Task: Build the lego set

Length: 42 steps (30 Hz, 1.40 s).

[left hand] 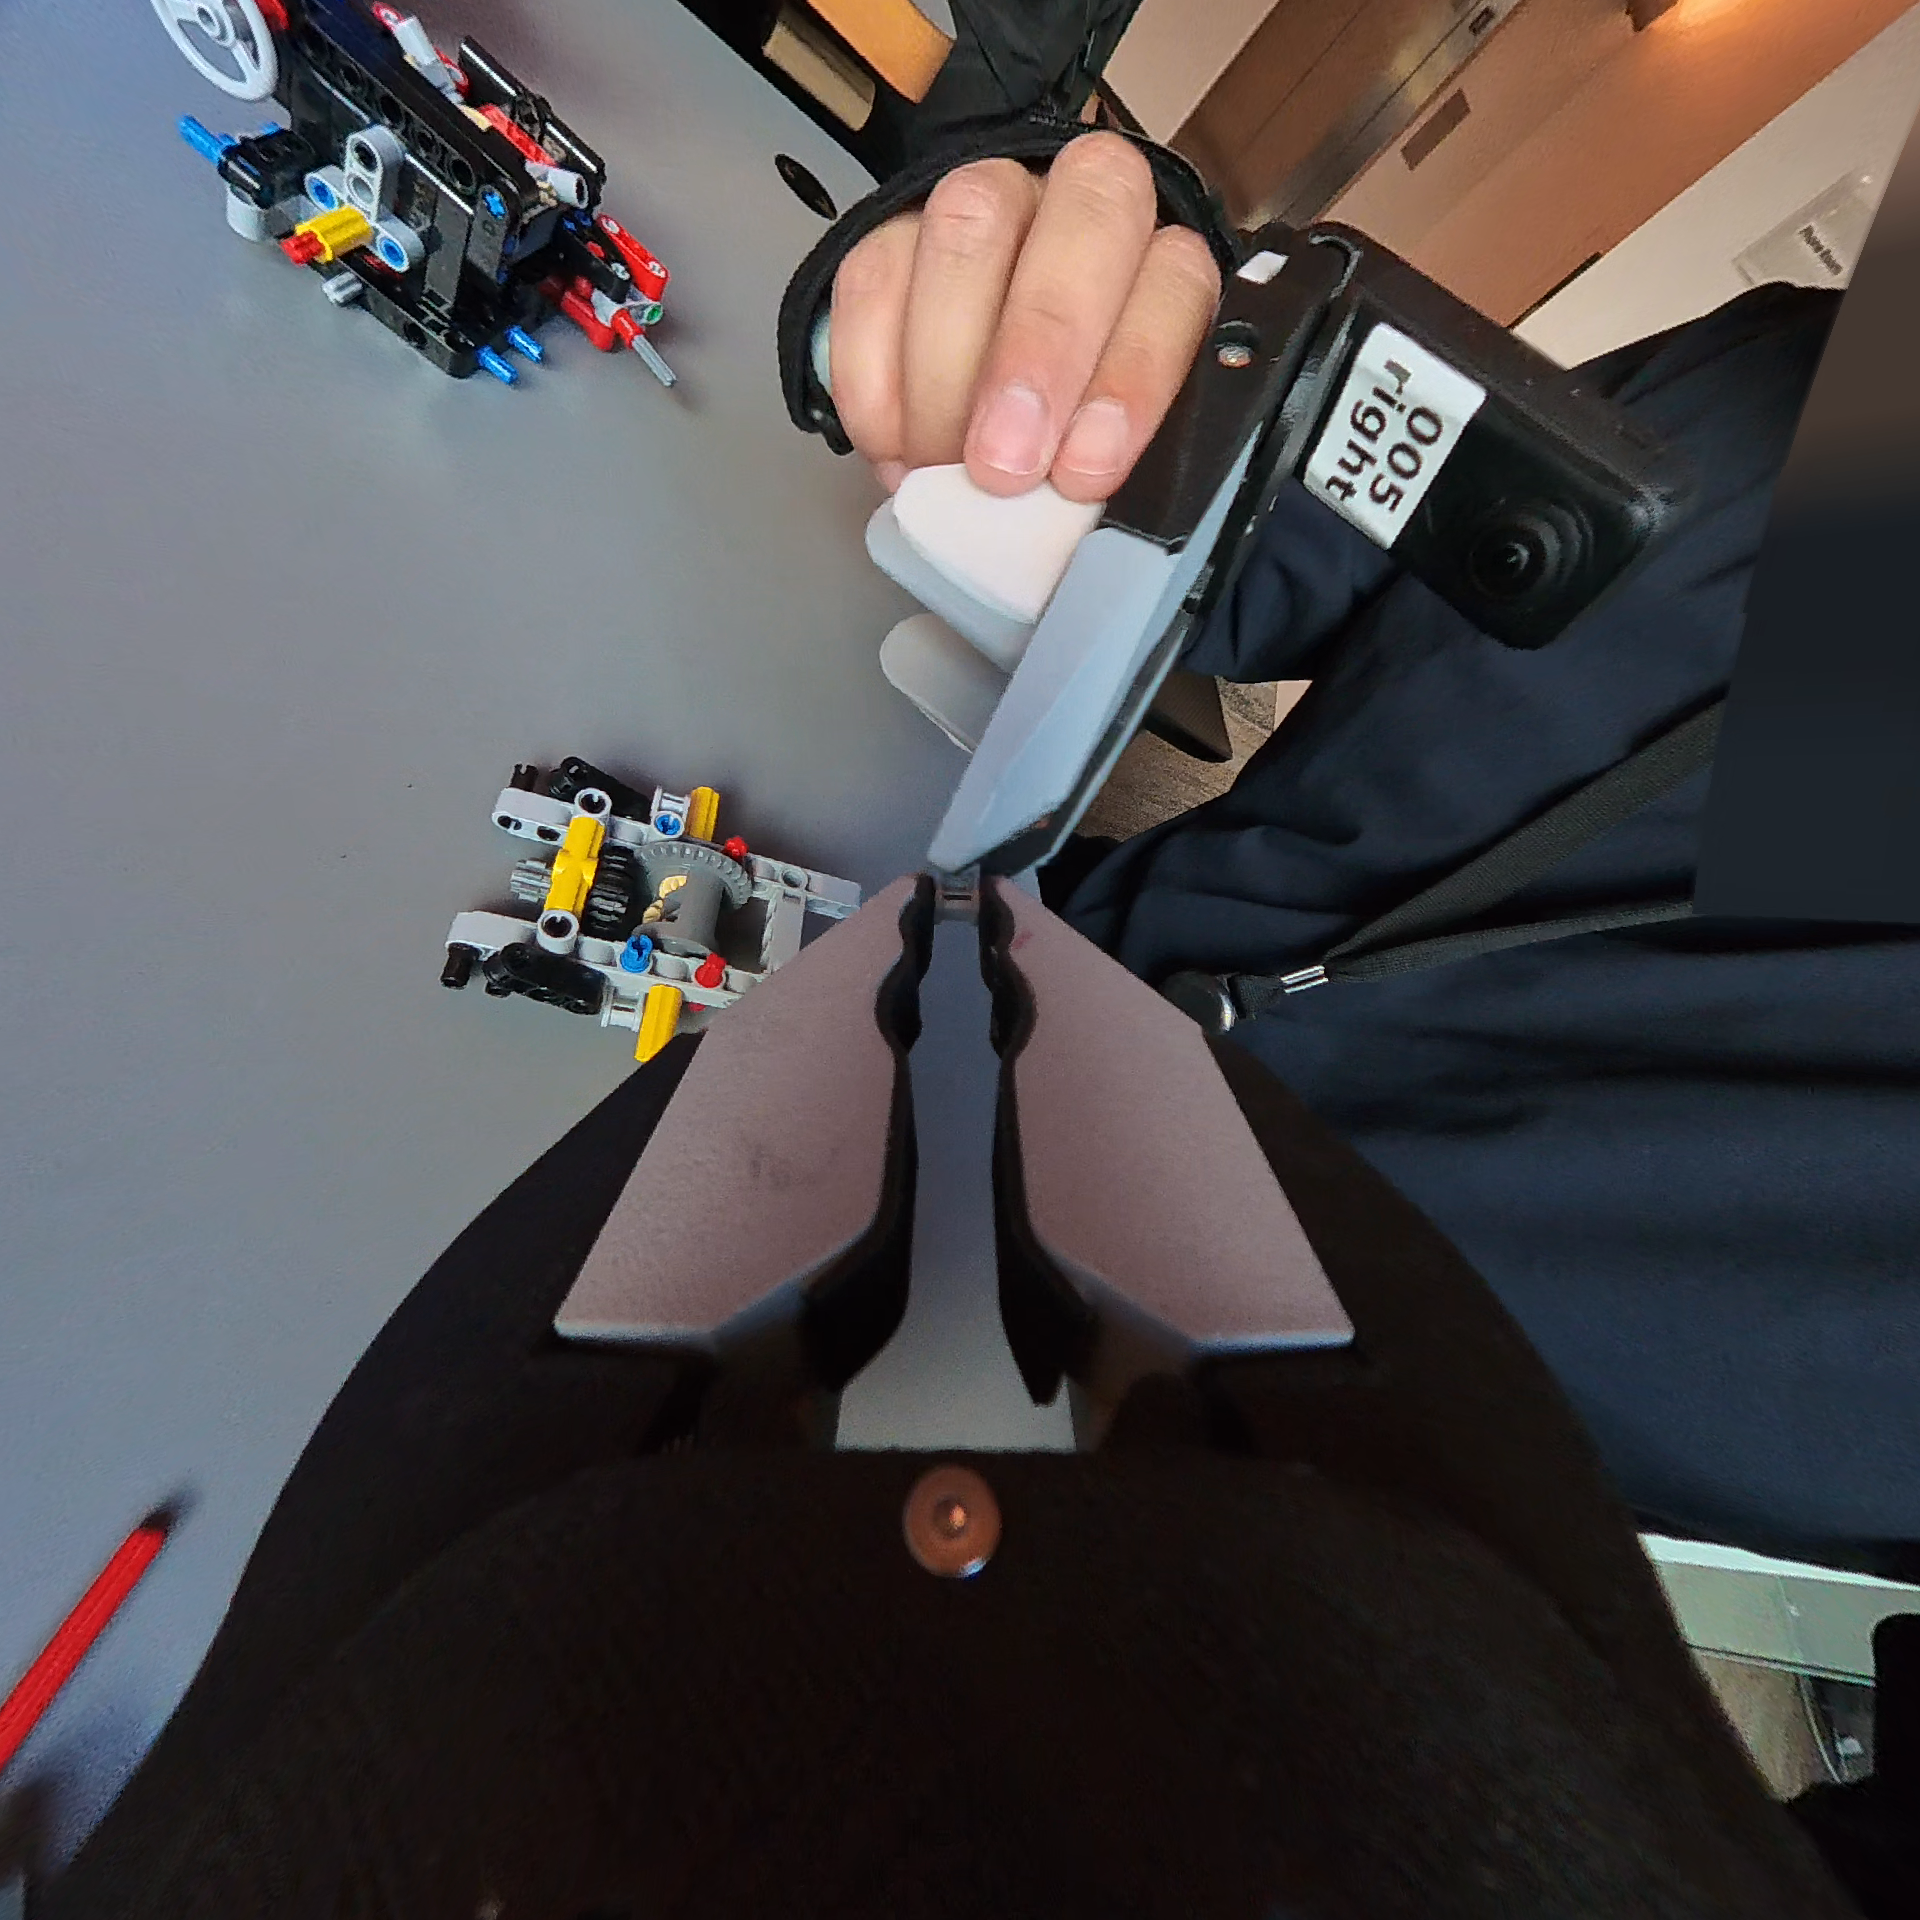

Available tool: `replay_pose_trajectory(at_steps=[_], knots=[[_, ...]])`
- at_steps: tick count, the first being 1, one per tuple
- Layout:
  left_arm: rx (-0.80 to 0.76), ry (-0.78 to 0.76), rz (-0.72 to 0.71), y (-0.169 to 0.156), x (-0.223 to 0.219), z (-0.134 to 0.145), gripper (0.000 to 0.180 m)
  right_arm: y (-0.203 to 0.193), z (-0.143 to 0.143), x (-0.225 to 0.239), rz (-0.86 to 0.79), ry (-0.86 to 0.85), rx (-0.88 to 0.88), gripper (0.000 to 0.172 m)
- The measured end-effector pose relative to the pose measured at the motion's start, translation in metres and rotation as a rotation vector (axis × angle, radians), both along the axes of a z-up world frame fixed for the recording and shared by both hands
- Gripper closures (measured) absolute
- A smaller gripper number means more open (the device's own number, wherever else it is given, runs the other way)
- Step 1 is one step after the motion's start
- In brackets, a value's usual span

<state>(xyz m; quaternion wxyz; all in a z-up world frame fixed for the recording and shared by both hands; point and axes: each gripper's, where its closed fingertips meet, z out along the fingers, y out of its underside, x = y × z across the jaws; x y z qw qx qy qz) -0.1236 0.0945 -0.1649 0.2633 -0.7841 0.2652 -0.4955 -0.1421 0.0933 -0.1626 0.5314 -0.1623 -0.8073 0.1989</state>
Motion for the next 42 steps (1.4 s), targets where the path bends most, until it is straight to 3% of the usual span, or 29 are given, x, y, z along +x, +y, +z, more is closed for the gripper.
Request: replay_pose_trajectory(at_steps=[35, 42], knots=[[-0.021, -0.086, 0.031, 0.0025, -0.0014, 0.0087, 0.174, 0.0007, 0.0057, 0.0019, 0.012, 0.005, -0.025, 0.166], [0.006, -0.041, 0.046, 0.0052, -0.0017, 0.0072, 0.174, 0.0026, 0.0056, 0.0001, -0.002, 0.012, -0.027, 0.166]])
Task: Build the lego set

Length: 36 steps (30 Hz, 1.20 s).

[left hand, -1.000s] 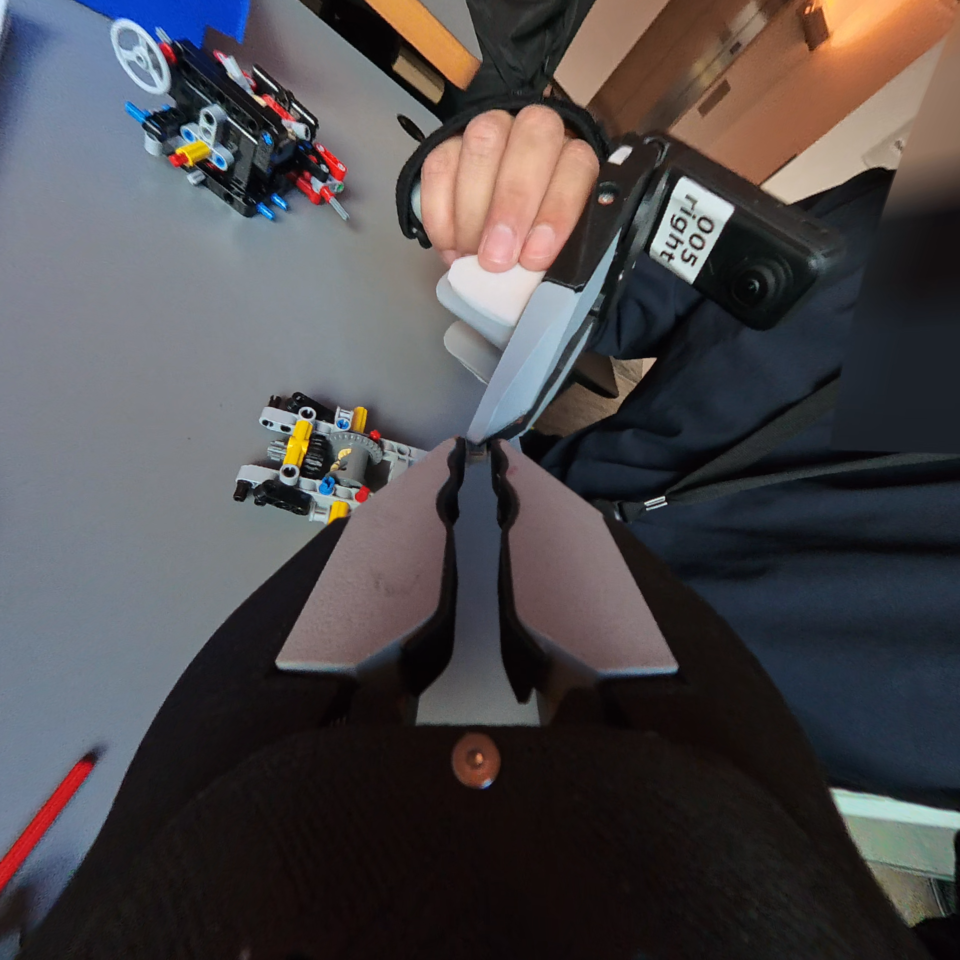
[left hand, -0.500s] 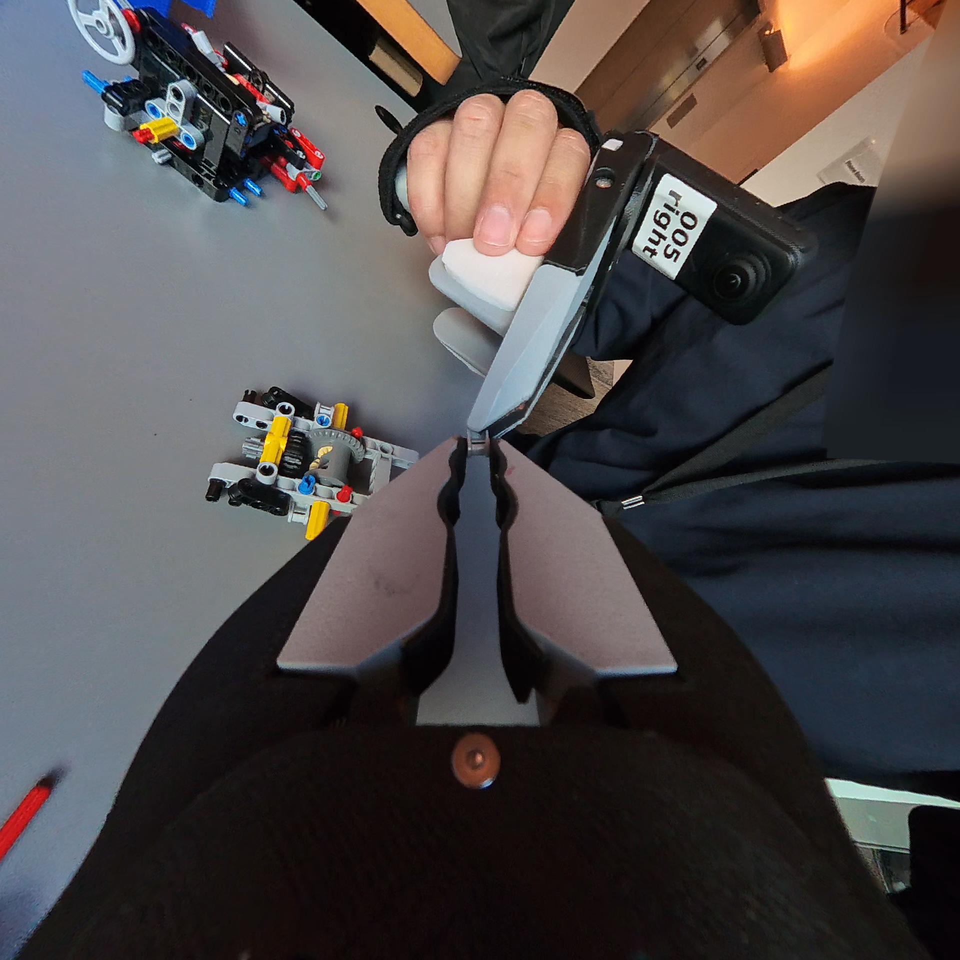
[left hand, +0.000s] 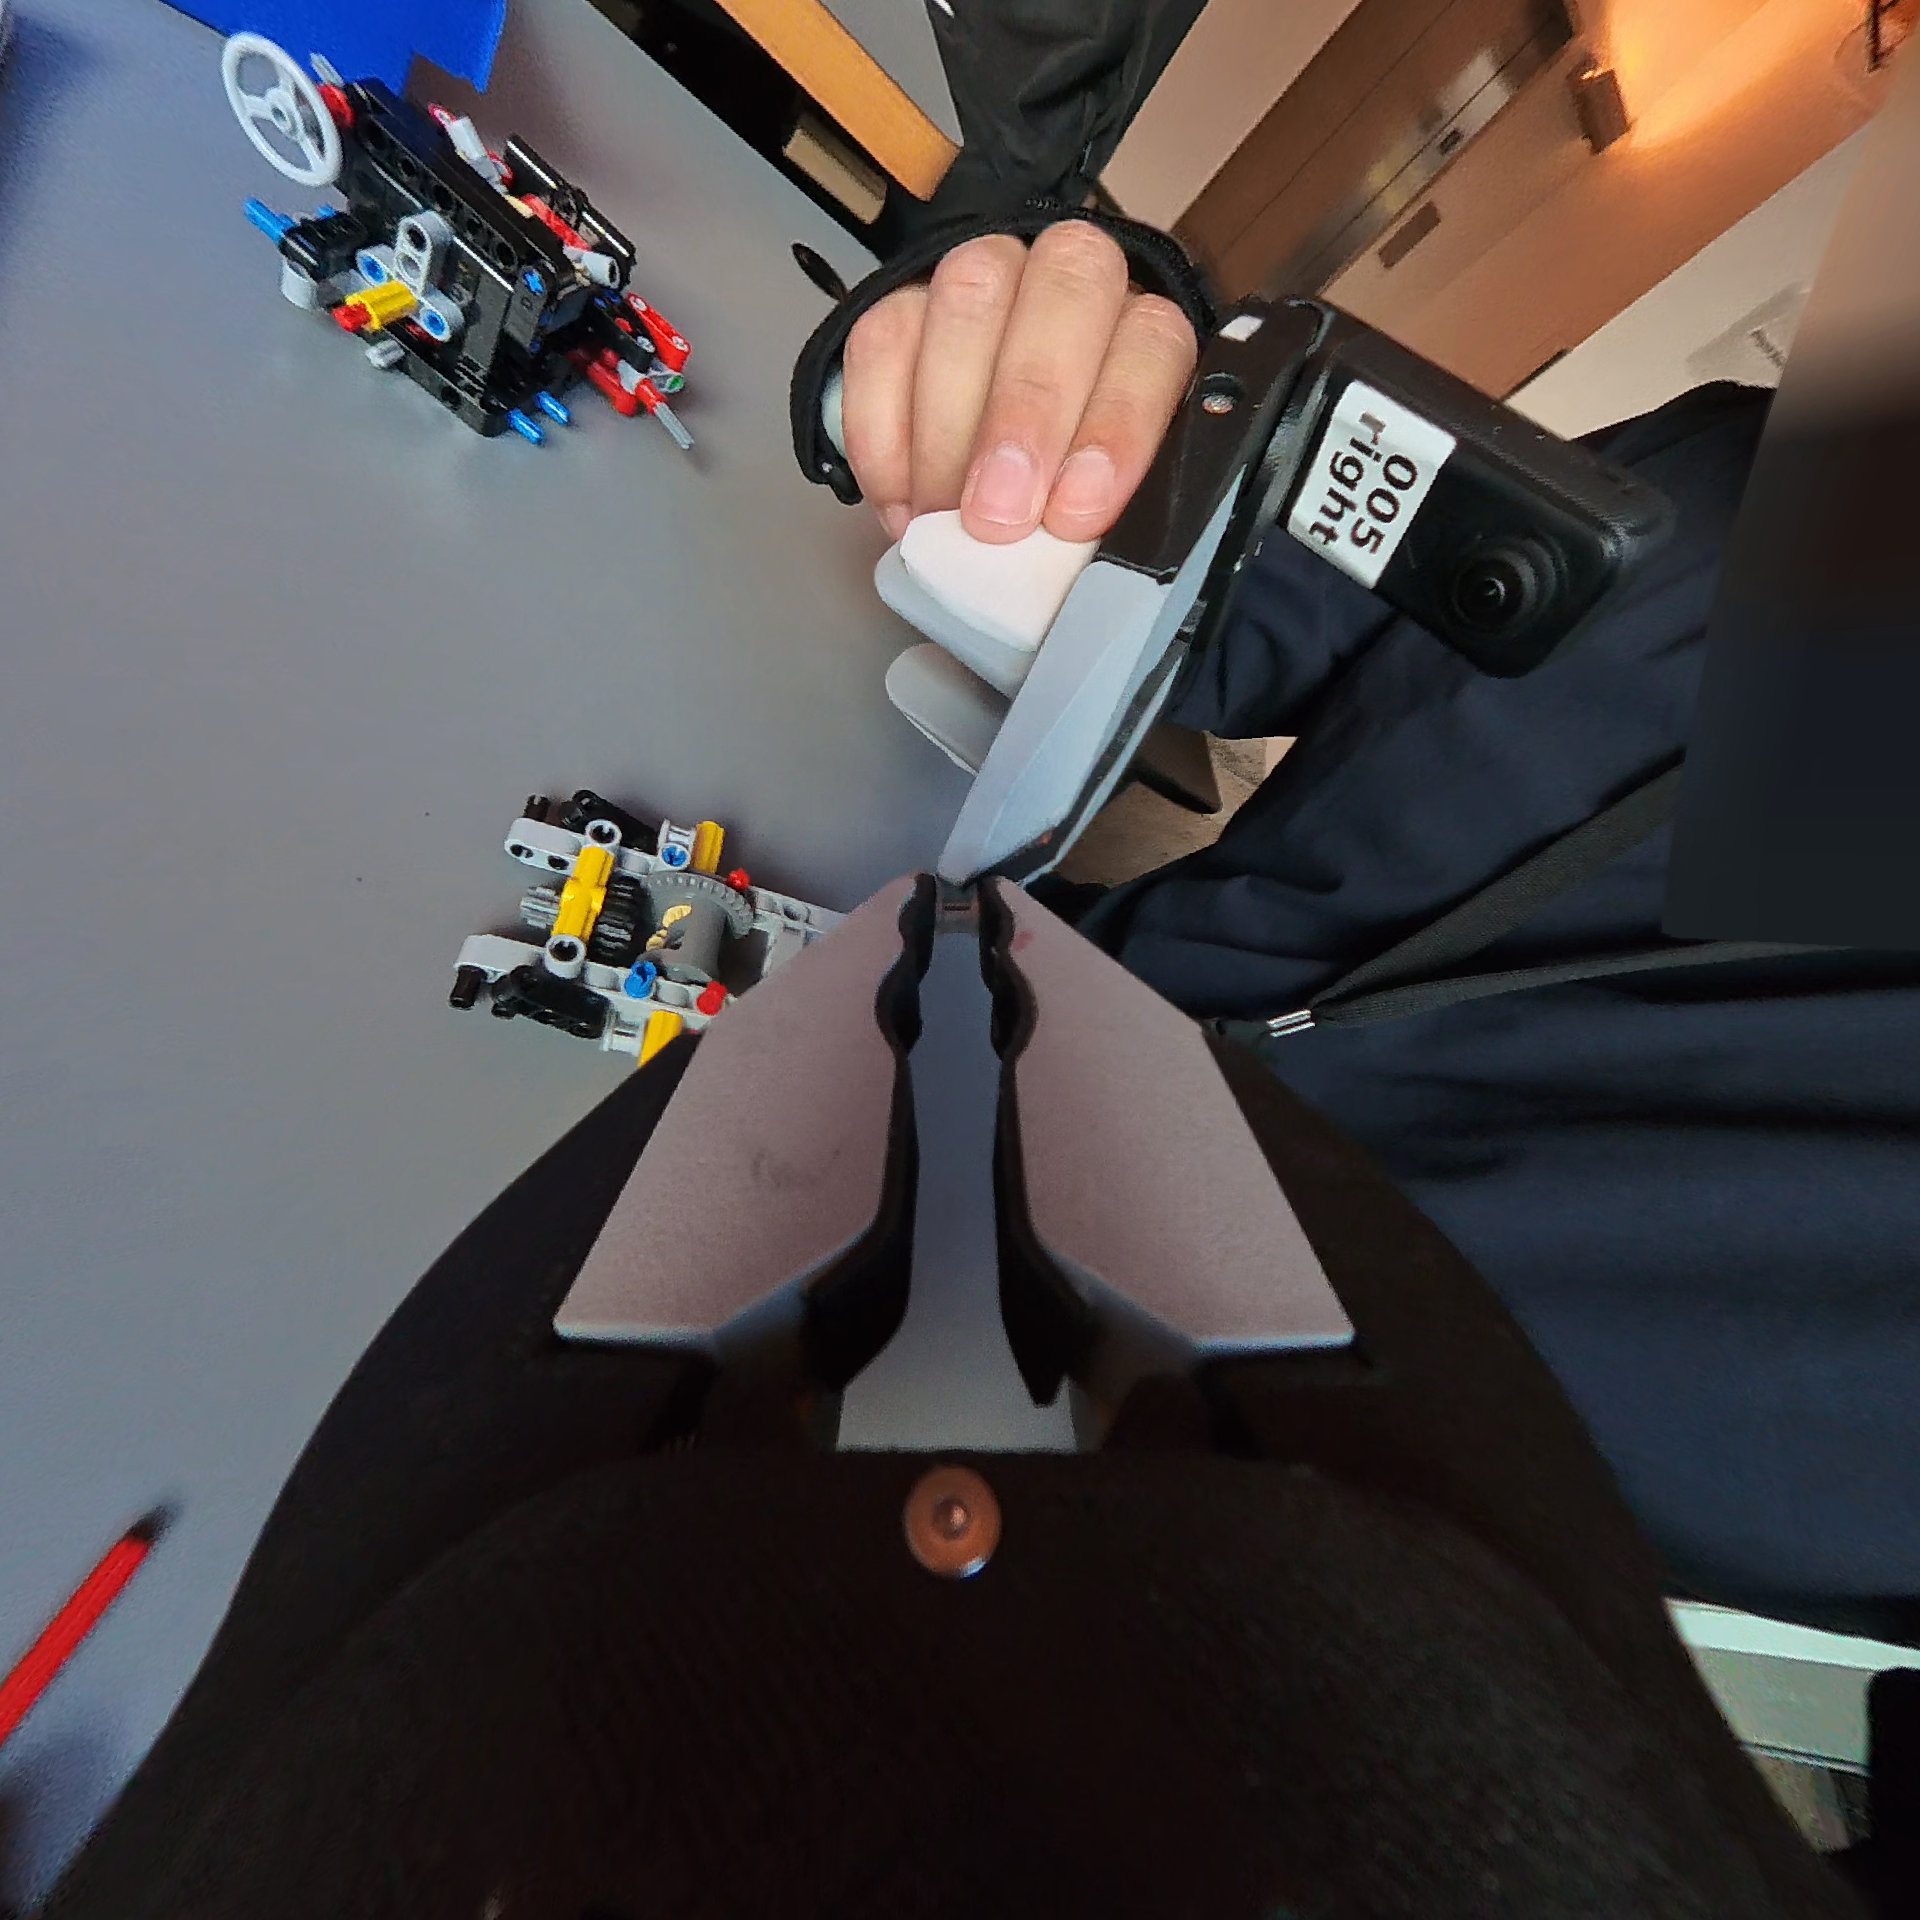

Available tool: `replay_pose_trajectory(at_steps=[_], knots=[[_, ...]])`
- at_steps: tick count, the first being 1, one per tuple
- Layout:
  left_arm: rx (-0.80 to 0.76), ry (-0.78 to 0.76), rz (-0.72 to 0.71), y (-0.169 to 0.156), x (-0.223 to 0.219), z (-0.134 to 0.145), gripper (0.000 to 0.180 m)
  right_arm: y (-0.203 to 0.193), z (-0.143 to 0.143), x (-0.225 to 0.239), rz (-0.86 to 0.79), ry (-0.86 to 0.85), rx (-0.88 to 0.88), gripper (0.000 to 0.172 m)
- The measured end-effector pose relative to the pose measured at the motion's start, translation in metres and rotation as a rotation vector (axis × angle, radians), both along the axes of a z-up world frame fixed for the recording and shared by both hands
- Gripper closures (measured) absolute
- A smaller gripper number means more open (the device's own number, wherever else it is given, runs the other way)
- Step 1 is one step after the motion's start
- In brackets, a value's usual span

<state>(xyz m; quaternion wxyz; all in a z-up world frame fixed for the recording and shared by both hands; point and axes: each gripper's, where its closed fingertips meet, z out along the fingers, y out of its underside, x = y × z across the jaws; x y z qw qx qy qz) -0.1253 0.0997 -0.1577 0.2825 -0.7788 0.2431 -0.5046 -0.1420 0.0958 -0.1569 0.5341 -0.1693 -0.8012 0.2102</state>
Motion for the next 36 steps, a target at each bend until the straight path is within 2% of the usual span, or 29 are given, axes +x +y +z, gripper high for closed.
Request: replay_pose_trajectory(at_steps=[4, 8, 10, 11, 14, 19, 24, 28, 36], knots=[[0.077, 0.082, 0.024, 0.007, -0.007, -0.005, 0.174, 0.007, -0.002, 0.003, -0.013, -0.039, -0.060, 0.162], [0.153, 0.218, 0.092, 0.020, -0.025, -0.021, 0.175, 0.037, -0.021, 0.006, -0.111, -0.243, -0.363, 0.131], [0.185, 0.288, 0.073, 0.019, -0.025, -0.031, 0.175, 0.046, -0.041, 0.008, -0.177, -0.409, -0.559, 0.096], [0.193, 0.306, 0.067, 0.020, -0.024, -0.034, 0.175, 0.046, -0.048, 0.009, -0.191, -0.472, -0.634, 0.091], [0.254, 0.339, 0.038, 0.023, -0.022, -0.041, 0.175, 0.039, -0.062, 0.006, -0.189, -0.543, -0.750, 0.088], [0.254, 0.379, 0.023, 0.027, -0.024, -0.056, 0.175, 0.034, -0.086, 0.003, -0.251, -0.664, -0.814, 0.092], [0.257, 0.420, 0.007, 0.023, -0.021, -0.064, 0.175, 0.033, -0.087, -0.002, -0.240, -0.617, -0.730, 0.093], [0.330, 0.465, 0.016, 0.021, -0.021, -0.064, 0.174, 0.032, -0.087, -0.002, -0.227, -0.591, -0.650, 0.093], [0.363, 0.471, 0.065, 0.022, -0.019, -0.066, 0.175, 0.029, -0.087, 0.000, -0.203, -0.600, -0.653, 0.093]])
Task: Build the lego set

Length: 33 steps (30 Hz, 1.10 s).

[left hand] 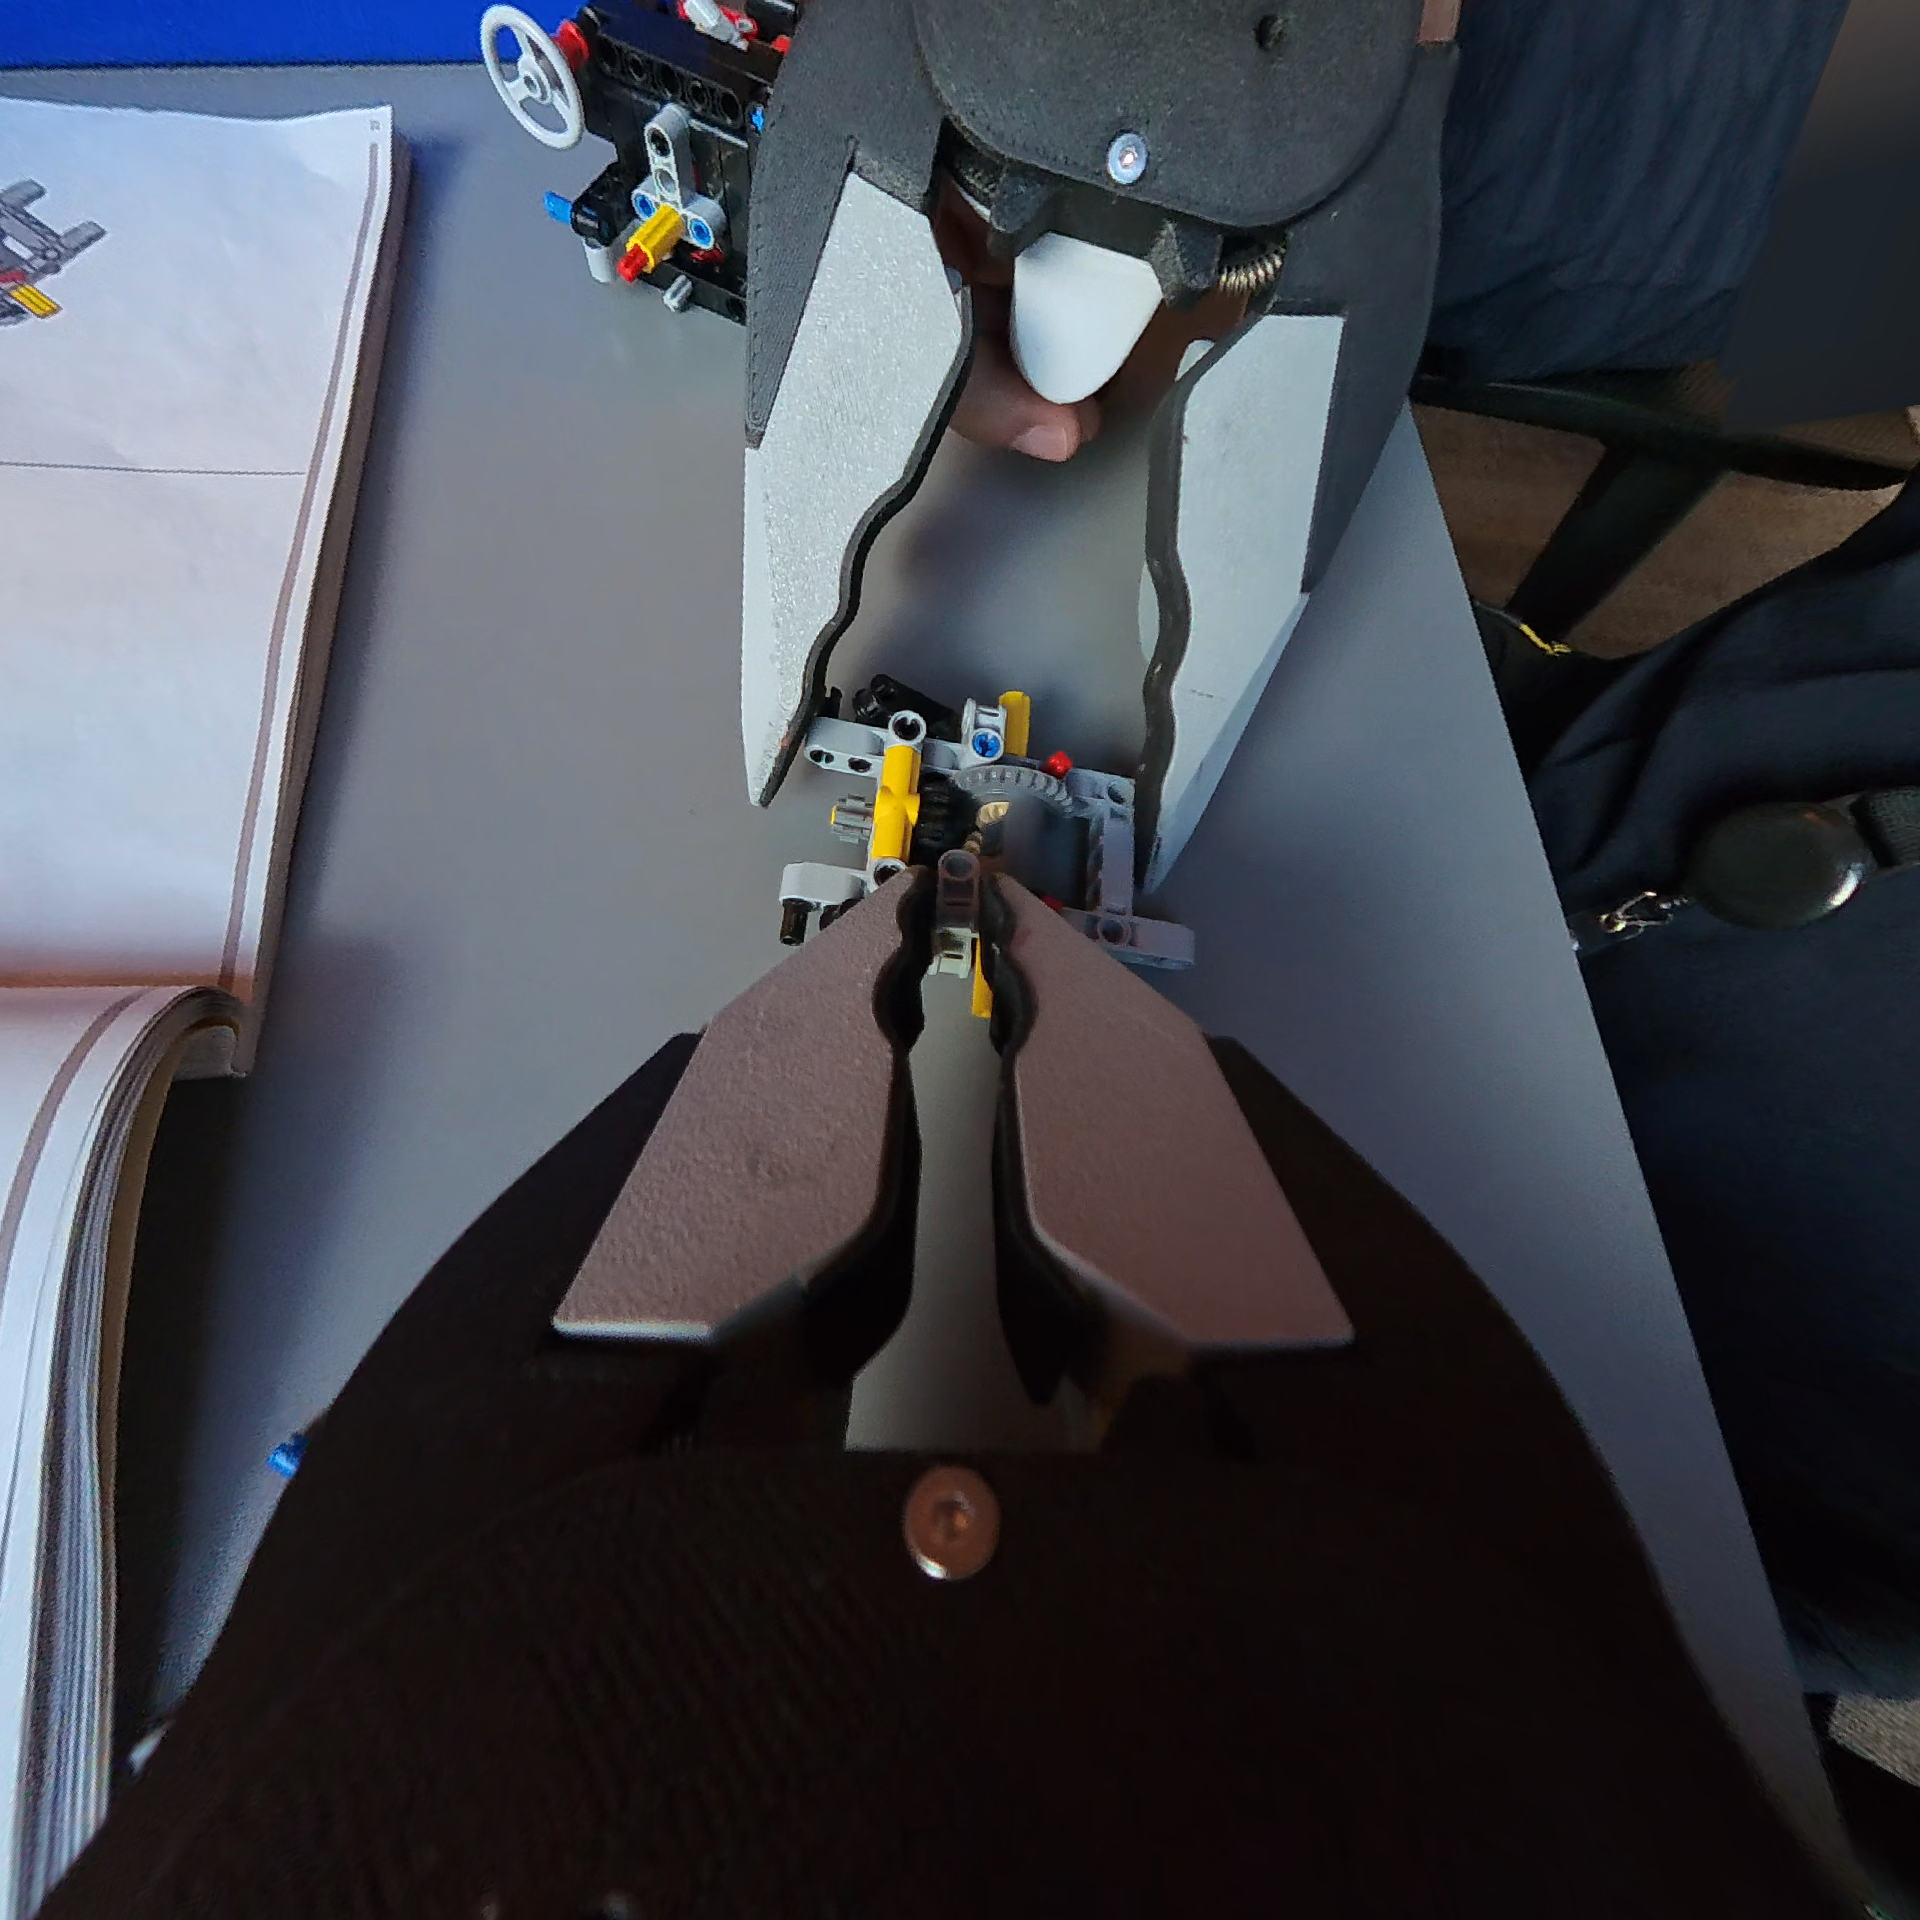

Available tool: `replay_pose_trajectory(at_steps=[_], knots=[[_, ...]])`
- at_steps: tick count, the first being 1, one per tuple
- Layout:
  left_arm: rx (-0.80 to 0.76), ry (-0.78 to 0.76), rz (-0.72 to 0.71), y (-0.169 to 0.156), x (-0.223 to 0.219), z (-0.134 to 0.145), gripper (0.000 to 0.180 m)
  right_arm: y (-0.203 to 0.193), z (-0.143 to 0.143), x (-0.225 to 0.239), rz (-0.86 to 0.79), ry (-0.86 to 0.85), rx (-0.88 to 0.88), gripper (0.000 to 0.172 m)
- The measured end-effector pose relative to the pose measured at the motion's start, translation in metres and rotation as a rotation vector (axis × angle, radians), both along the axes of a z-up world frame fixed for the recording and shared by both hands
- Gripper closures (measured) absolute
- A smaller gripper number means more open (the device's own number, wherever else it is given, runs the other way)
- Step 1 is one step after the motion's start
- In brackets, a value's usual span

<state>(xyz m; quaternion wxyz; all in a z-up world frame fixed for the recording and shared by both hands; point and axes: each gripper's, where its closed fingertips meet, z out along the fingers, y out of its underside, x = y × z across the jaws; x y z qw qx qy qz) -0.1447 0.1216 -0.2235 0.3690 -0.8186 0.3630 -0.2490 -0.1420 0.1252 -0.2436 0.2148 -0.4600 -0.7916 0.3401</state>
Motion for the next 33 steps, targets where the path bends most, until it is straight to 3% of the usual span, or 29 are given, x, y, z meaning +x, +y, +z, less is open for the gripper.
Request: replay_pose_trajectory(at_steps=[19, 33], knots=[[0.164, 0.050, -0.020, -0.0089, 0.0074, 0.0051, 0.175, -0.0022, 0.0006, 0.0001, 0.037, 0.039, 0.023, 0.093], [0.194, 0.101, -0.043, -0.0076, 0.0053, 0.0007, 0.175, -0.0052, 0.0012, 0.0019, 0.063, 0.052, 0.022, 0.093]])
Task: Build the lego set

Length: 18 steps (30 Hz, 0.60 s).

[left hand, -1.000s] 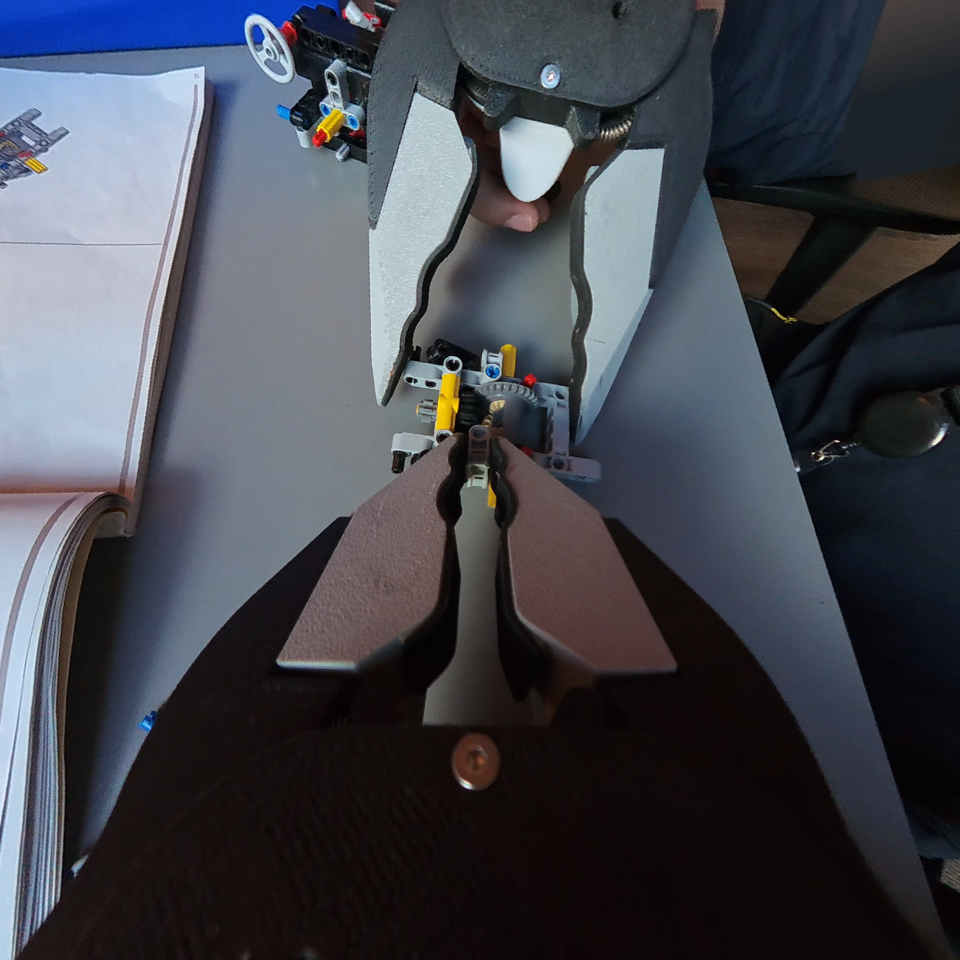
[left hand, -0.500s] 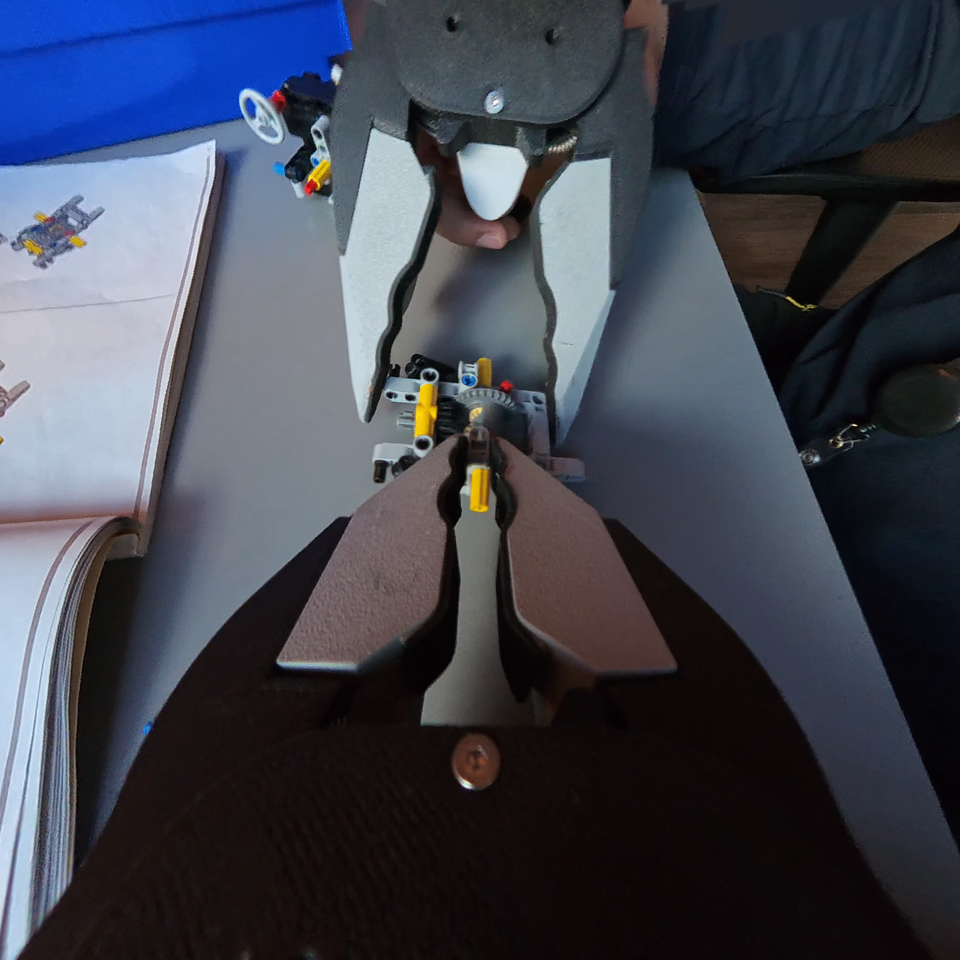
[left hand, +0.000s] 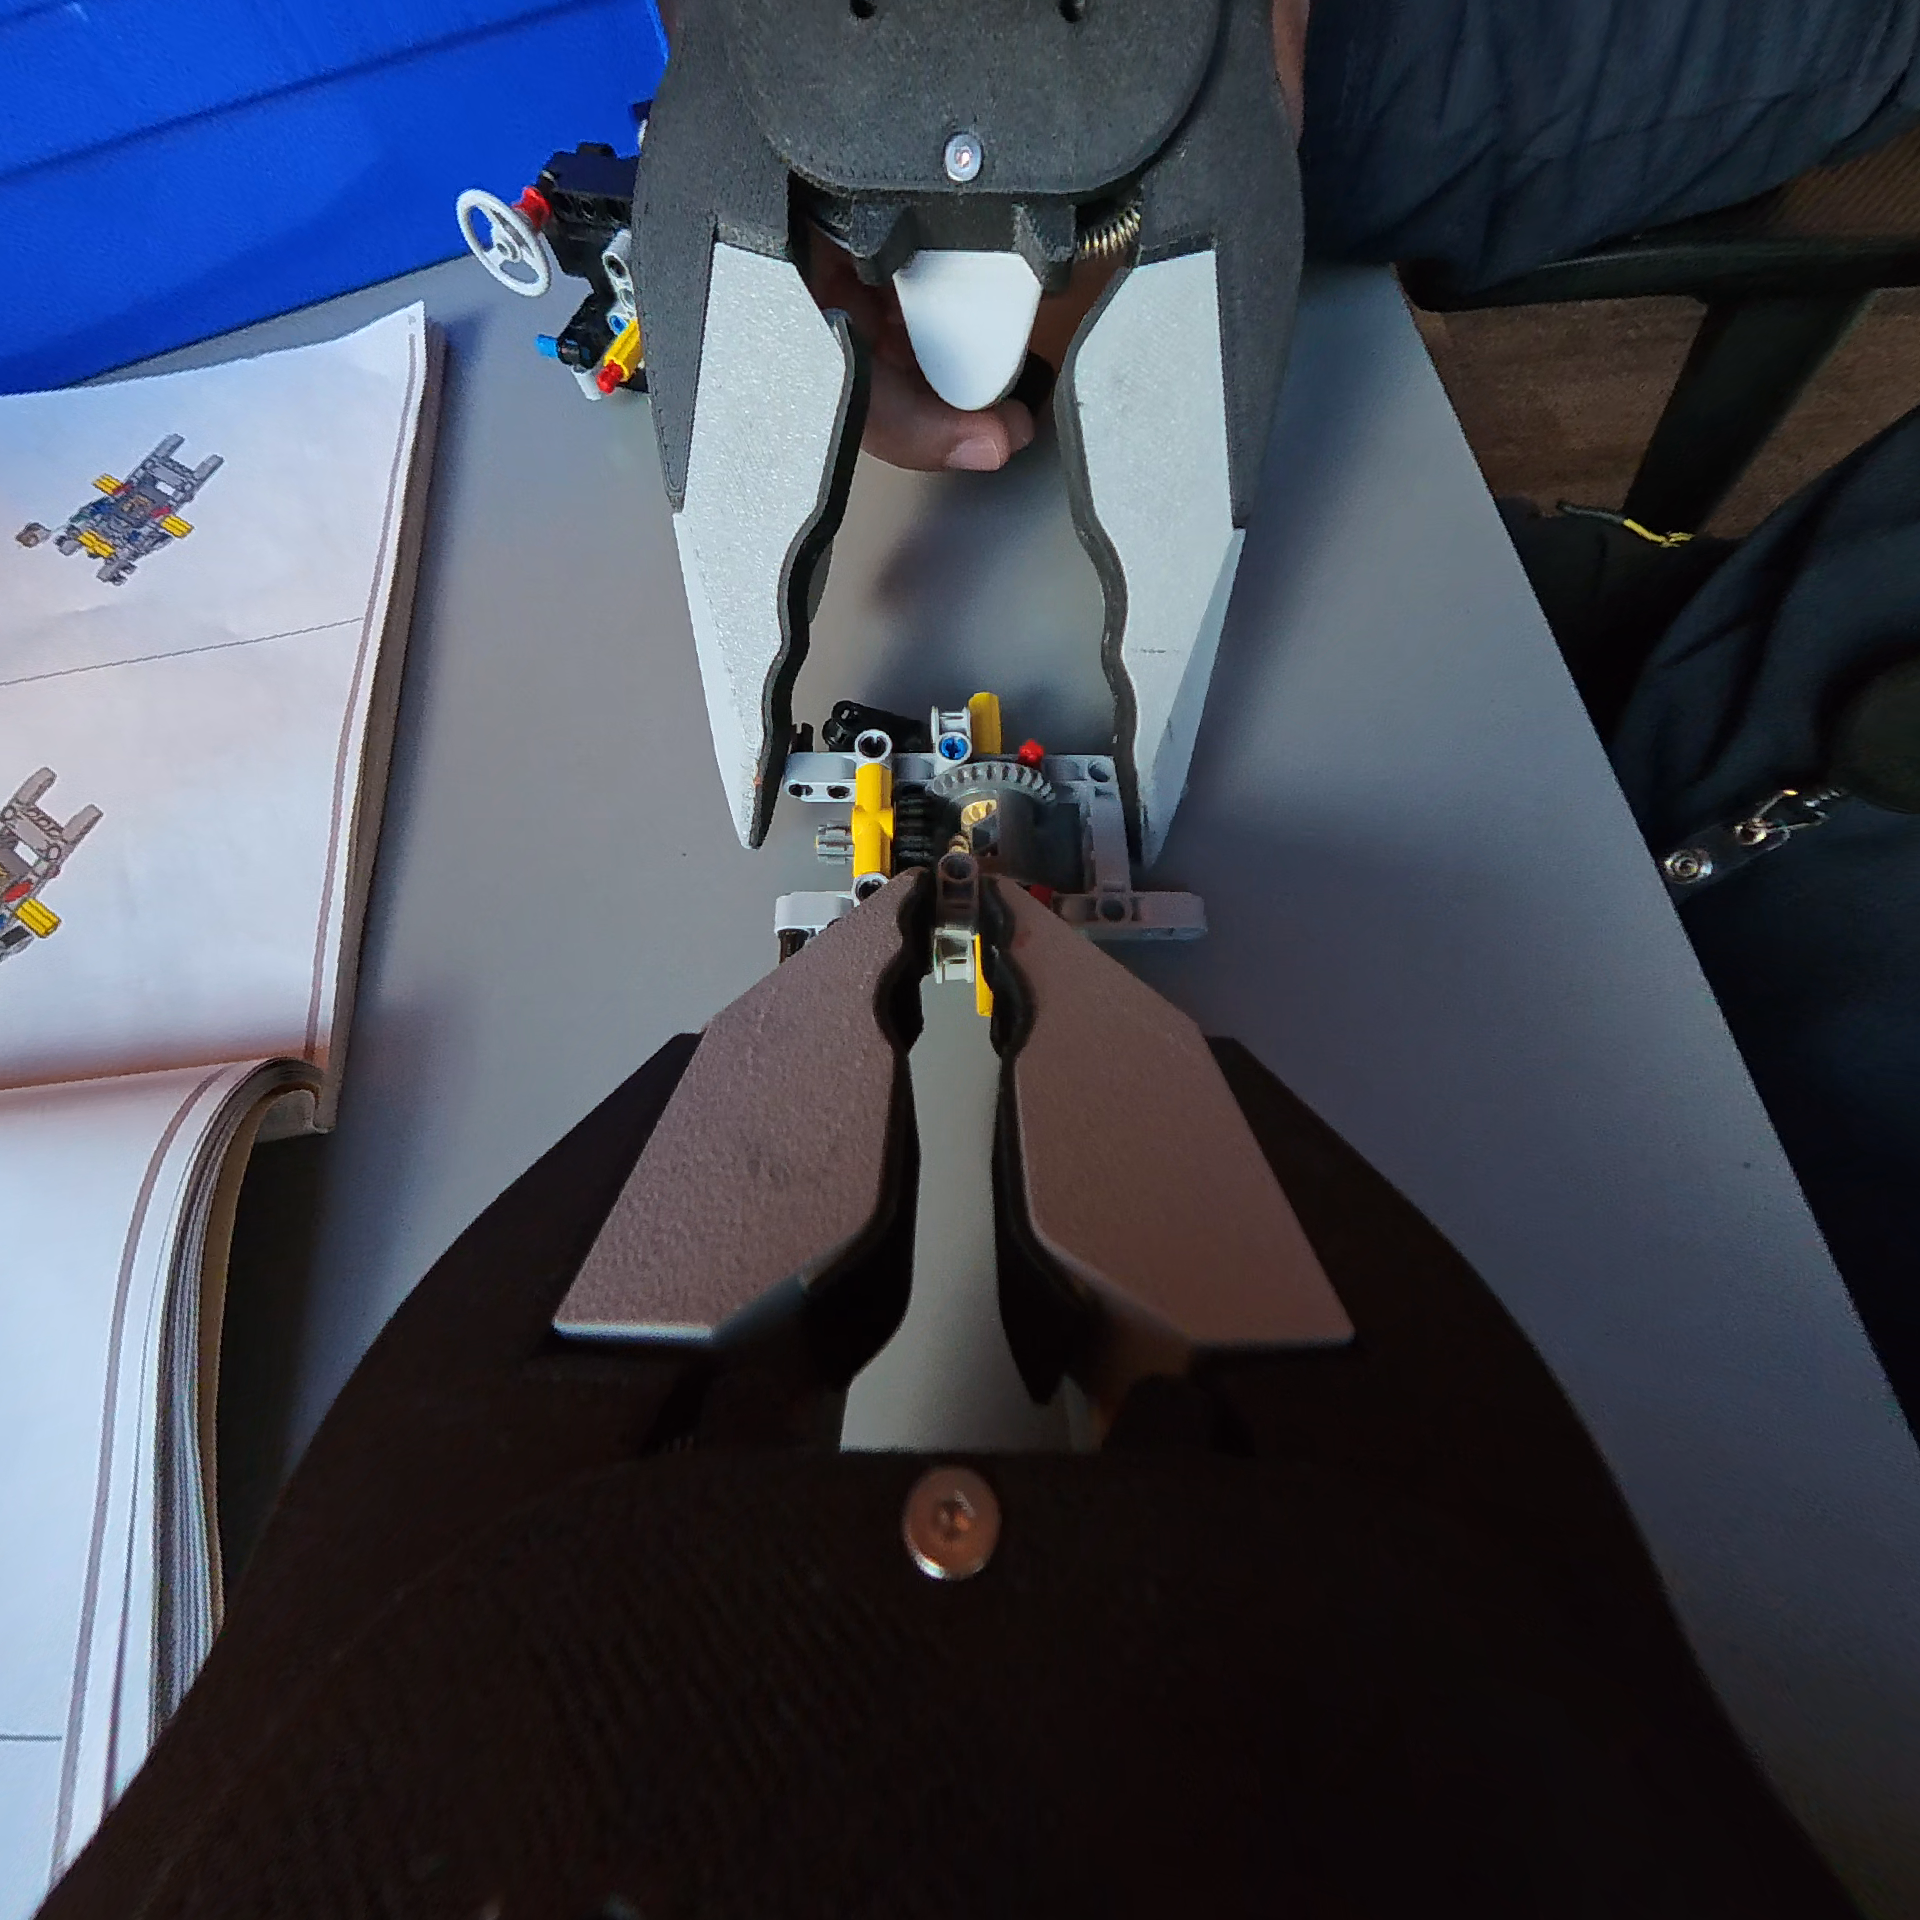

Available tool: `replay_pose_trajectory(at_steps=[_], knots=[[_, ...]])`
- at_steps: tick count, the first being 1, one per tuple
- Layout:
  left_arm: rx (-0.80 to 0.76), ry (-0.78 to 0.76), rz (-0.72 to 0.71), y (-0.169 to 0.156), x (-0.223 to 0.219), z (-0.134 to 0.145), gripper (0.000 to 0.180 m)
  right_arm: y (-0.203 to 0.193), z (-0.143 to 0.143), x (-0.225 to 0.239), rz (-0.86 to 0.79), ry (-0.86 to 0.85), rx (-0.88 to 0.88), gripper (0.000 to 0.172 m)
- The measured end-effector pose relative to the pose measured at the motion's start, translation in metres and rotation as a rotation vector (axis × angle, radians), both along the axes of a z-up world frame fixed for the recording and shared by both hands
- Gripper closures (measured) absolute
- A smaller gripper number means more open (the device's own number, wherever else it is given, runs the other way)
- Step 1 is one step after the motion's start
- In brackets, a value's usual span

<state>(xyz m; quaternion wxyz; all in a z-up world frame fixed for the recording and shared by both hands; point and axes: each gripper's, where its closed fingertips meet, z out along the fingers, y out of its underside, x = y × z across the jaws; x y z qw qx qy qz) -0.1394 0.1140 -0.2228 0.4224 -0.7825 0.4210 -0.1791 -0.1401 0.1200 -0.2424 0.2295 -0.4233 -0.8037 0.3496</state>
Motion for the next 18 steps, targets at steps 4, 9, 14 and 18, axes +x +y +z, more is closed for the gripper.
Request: replay_pose_trajectory(at_steps=[4, 9, 14, 18], knots=[[0.003, -0.009, -0.006, 0.0000, 0.0008, 0.0002, 0.175, 0.0003, 0.0001, 0.0007, 0.004, 0.004, 0.004, 0.093], [0.026, -0.006, -0.016, 0.0009, 0.0020, 0.0019, 0.175, 0.0015, 0.0001, 0.0021, 0.008, -0.001, -0.003, 0.093], [0.031, 0.009, -0.017, 0.0012, 0.0035, 0.0005, 0.174, 0.0021, 0.0006, 0.0032, 0.017, 0.010, 0.011, 0.093], [0.012, -0.004, -0.014, 0.0036, 0.0059, -0.0003, 0.175, 0.0040, 0.0008, 0.0056, 0.019, 0.007, 0.003, 0.094]])
